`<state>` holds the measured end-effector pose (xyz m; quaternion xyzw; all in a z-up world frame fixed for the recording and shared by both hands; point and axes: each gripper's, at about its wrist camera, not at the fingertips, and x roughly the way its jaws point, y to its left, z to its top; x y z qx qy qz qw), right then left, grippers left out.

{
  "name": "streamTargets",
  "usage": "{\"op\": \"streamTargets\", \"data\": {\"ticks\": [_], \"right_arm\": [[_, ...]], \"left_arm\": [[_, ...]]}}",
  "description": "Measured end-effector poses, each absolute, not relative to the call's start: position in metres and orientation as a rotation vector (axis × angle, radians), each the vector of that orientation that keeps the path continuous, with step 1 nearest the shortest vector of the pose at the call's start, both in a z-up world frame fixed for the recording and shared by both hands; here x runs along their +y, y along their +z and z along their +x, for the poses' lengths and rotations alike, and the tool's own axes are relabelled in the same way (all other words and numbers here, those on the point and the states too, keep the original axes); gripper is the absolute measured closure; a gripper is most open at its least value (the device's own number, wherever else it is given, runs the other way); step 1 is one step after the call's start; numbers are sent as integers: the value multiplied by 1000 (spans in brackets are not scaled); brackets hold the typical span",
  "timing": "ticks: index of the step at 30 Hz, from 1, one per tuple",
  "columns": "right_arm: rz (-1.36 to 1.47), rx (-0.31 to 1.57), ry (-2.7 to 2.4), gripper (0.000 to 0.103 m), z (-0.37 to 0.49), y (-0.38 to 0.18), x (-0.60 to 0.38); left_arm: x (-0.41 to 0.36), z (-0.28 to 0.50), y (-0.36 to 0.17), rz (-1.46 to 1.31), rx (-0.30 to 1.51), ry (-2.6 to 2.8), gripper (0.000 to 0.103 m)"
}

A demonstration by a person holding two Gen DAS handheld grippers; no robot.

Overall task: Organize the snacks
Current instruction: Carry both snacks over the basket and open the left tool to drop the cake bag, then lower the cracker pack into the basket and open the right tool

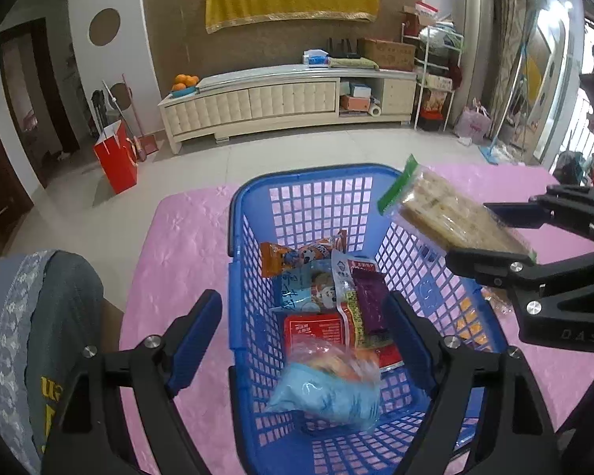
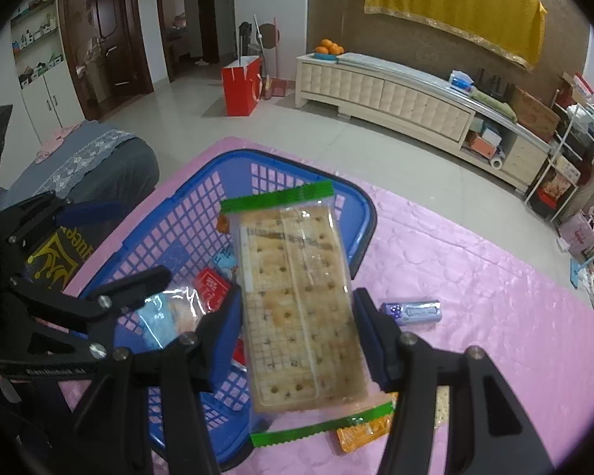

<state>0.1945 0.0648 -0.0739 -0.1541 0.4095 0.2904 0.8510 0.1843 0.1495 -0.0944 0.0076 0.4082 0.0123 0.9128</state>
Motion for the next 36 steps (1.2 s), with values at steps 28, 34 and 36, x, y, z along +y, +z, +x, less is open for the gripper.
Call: {"op": "streamTargets", "data": {"ticks": [28,34,36], "right_arm": [[-399,943,702,31,192,-96,112],[-389,876,676,14,183,-73,100],[-374,869,675,14,181,-66,93]], "left_arm": [[197,156,-99,-93,865,110,21],[190,151,-92,-94,861,111,21],[187,149,-86,-95,855,105,21]]}}
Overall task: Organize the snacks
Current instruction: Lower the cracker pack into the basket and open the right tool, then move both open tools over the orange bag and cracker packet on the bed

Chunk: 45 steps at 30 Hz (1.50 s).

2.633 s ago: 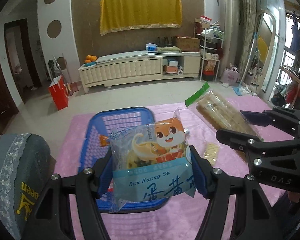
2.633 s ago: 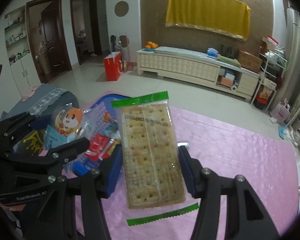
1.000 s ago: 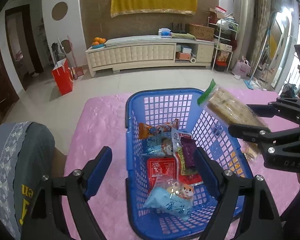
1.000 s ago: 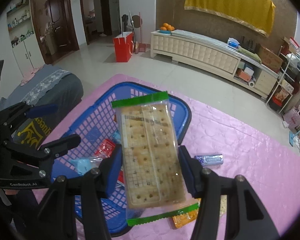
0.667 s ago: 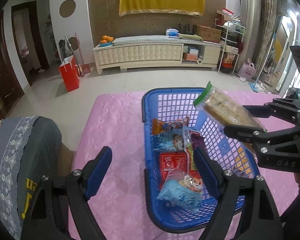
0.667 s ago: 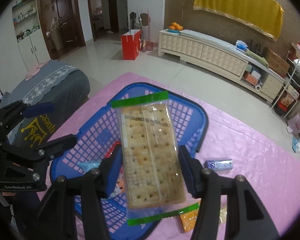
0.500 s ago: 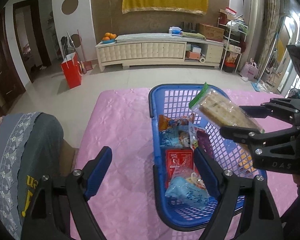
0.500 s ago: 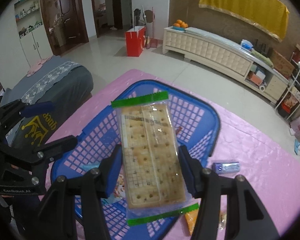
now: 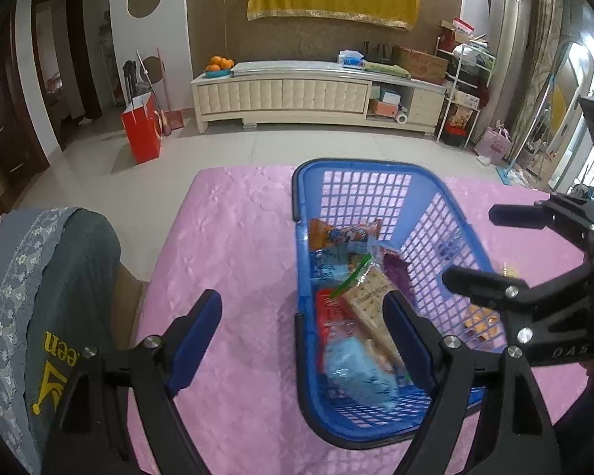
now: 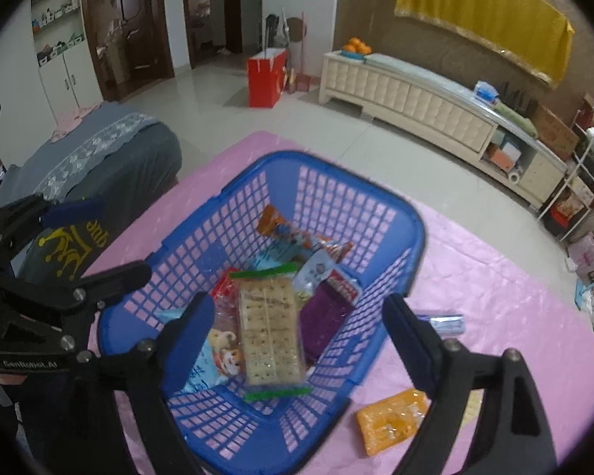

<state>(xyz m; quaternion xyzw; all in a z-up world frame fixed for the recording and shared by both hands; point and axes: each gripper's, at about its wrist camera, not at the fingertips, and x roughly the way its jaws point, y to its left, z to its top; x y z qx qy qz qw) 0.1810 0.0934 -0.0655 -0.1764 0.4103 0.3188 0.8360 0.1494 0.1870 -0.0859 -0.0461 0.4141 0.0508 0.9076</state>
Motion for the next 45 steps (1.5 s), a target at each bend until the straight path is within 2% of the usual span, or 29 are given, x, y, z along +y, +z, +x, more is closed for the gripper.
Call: {"op": "streamTargets", "data": {"ticks": [8,18,30,45], "right_arm": [[-342,829,631,13,167,-42,51],[-314,843,546,13,155,-39,-19],[-281,866,462,13,156,-58,-98],[-254,964,420,14,179,-122,-146]], "left_arm": [[155,137,-57,-61,820,63,21],[88,136,-45,-5,807,-21,21],[-1,149,-66,58,849,-131,21],[-74,174,-128,87,977,-217,21]]}}
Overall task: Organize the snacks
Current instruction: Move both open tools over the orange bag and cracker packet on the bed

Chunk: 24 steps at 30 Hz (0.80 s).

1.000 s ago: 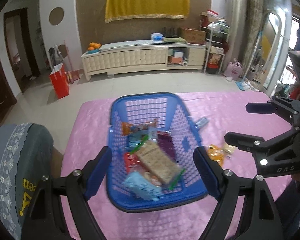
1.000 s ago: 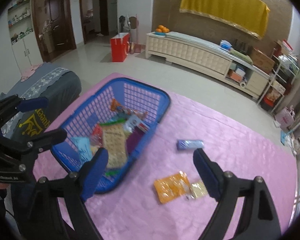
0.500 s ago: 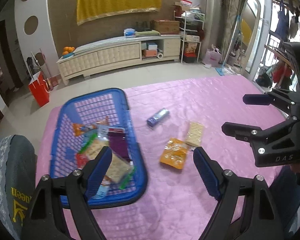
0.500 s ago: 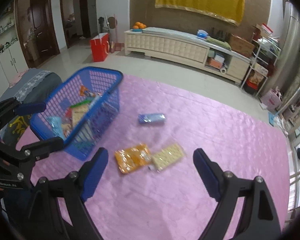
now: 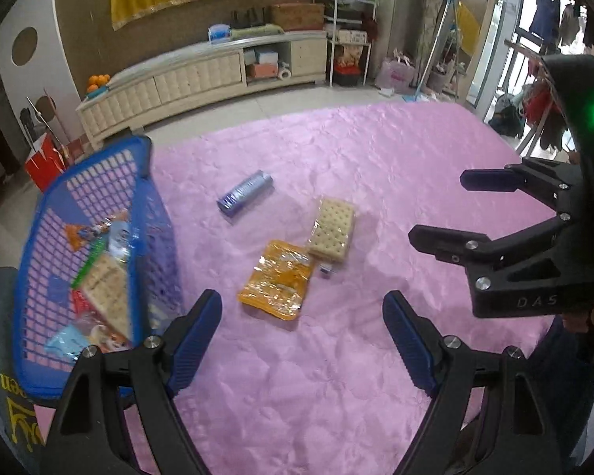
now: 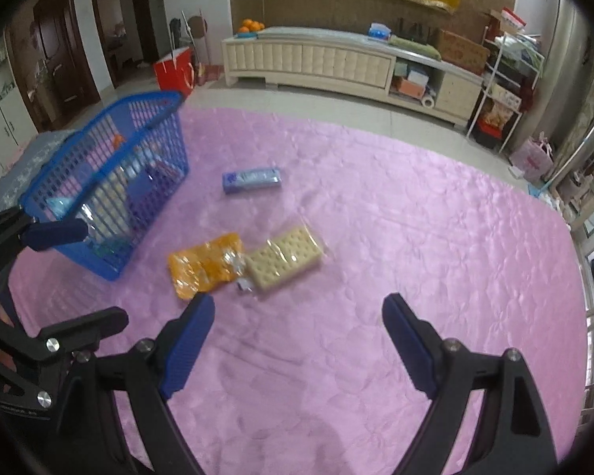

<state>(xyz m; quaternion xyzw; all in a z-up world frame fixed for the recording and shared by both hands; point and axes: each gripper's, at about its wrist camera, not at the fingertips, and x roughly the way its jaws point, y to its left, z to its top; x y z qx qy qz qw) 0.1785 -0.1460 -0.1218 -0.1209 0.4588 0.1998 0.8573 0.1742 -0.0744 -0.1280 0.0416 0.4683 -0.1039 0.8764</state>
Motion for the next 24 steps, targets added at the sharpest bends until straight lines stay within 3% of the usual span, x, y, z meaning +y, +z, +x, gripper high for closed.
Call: {"op": "streamTargets", "data": {"ticks": [24], "right_arm": [[-206,1028,413,14,224,-191,-151]], "left_arm": [[-61,258,-241,88,1131,-158,21]]}}
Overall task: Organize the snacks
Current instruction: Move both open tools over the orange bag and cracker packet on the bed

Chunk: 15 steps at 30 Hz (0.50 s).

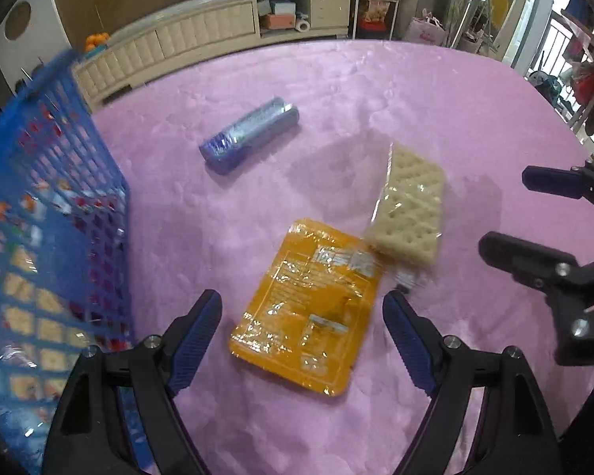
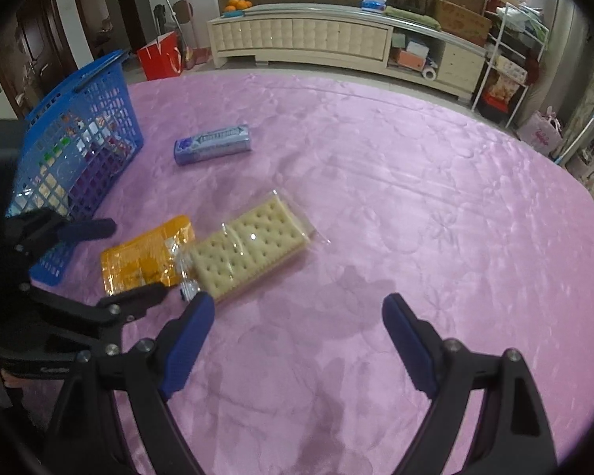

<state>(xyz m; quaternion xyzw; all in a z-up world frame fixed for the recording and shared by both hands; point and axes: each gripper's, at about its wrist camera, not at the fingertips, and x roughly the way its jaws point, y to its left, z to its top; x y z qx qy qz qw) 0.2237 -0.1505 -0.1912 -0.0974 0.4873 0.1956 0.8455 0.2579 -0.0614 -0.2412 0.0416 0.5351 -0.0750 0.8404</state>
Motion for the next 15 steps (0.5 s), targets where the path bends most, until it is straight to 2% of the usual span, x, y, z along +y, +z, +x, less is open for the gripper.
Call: {"op": "streamTargets", "data": {"ticks": [12,14,15], "right_arm": [[-131,1061,396,14,235,-197,-157],[-115,1068,402,14,235,-196,-156],[-105,1073,405,14,236,-196,-157]], "left_arm": [[-54,271,-242,86,1118,-204,20],[-55,271,-239,89,1130,-209,30],[-58,274,-240,86,1135,-212,42]]}}
